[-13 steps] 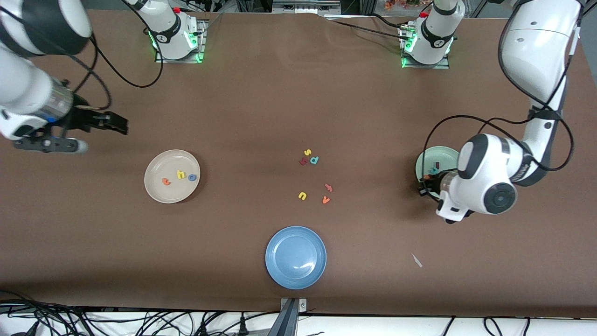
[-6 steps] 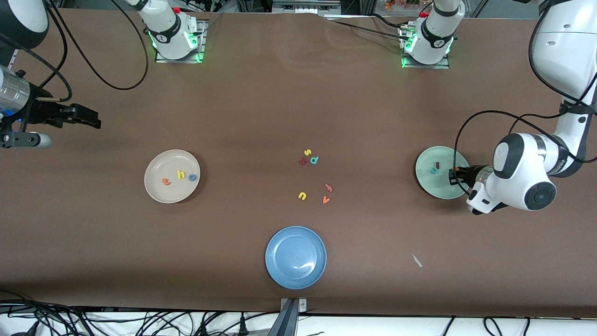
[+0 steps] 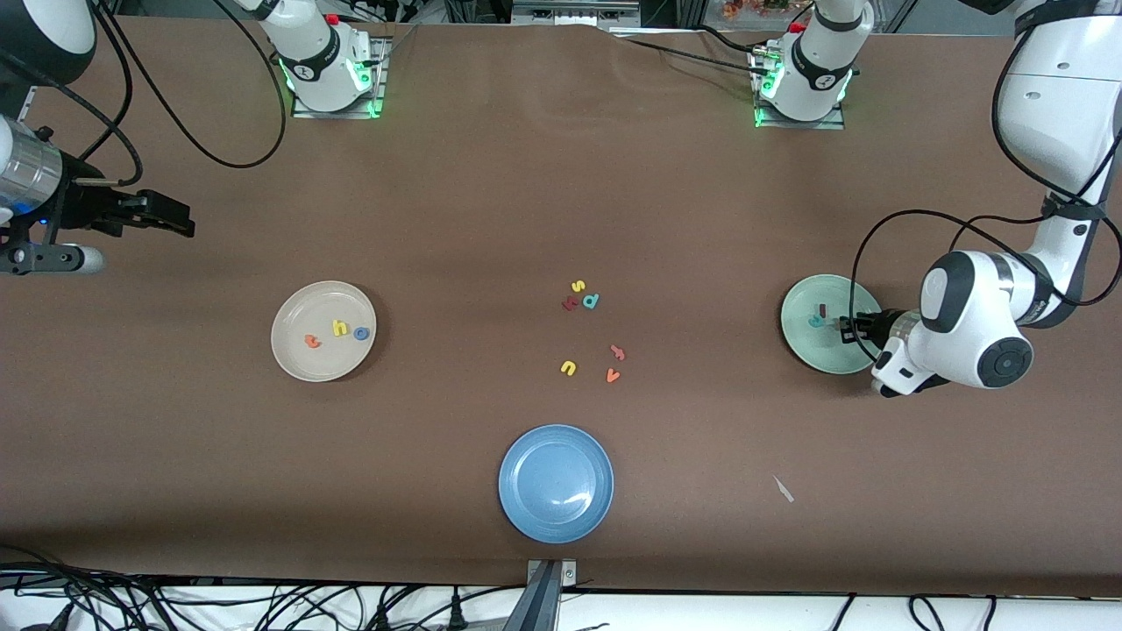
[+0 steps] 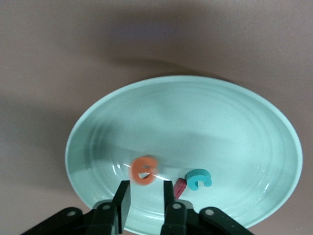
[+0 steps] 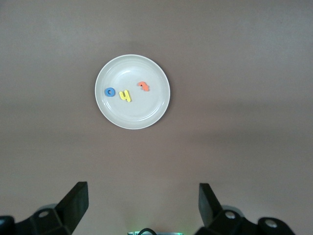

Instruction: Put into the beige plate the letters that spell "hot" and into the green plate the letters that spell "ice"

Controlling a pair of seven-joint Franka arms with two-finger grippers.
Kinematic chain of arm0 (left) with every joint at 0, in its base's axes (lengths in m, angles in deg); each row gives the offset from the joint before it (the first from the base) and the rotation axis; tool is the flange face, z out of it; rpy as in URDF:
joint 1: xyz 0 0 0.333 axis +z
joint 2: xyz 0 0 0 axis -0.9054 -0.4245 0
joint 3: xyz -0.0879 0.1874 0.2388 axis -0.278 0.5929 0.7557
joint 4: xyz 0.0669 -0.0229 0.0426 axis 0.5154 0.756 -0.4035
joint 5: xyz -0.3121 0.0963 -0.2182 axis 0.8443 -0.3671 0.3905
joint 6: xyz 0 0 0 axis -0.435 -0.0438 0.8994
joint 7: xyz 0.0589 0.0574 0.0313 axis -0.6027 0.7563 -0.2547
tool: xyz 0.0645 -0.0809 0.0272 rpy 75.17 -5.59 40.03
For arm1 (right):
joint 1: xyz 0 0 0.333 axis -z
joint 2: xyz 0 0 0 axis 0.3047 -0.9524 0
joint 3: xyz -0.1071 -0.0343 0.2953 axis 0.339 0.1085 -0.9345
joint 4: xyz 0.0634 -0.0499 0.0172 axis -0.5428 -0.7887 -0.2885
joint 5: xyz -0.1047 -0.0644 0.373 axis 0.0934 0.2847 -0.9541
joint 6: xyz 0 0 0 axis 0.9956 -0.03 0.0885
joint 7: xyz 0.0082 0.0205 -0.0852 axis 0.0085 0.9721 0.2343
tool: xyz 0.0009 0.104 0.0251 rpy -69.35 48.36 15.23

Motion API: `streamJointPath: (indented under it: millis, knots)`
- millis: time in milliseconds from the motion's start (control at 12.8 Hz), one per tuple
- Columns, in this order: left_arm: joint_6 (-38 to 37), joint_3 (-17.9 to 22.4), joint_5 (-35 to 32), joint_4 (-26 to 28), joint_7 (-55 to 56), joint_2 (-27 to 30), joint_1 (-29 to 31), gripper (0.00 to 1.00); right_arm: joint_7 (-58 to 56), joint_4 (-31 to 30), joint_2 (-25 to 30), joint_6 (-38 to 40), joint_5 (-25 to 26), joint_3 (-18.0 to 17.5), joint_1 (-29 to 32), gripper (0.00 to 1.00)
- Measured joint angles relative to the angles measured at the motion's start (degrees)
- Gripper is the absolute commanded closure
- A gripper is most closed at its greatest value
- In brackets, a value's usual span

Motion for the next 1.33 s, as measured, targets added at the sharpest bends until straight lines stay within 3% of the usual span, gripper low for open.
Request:
streamJointPath:
  millis: [78,156,469,938,1329]
  knots:
    - [0.12,0.00,0.00,0.01,-0.03,-0.01,0.00,0.09,0.00,0.34,0.00,0.03,0.04,0.04,0.01,0.00]
    - [0.25,-0.02,0.00,-0.07,-0.06,0.00,0.00,0.00,0.00,0.48,-0.01,0.03,0.30,0.08,0.03,0.00]
    - [-1.10,-0.65,0.00,-3.59,-0.17,0.92,-0.29,0.00,0.00,1.66,-0.09,-0.18,4.29,-0.06,-0.08,0.00]
    - [-18.96,-2.18,0.00,-21.93,-0.73,2.91,-4.50,0.00,0.00,2.44,-1.14,-0.16,4.30,-0.27,-0.72,0.00]
    - [-21.60,-2.22,0.00,-30.76,-7.11,3.27,-5.33,0.00,0.07,2.58,-1.22,-0.16,4.25,-0.17,-0.87,0.00]
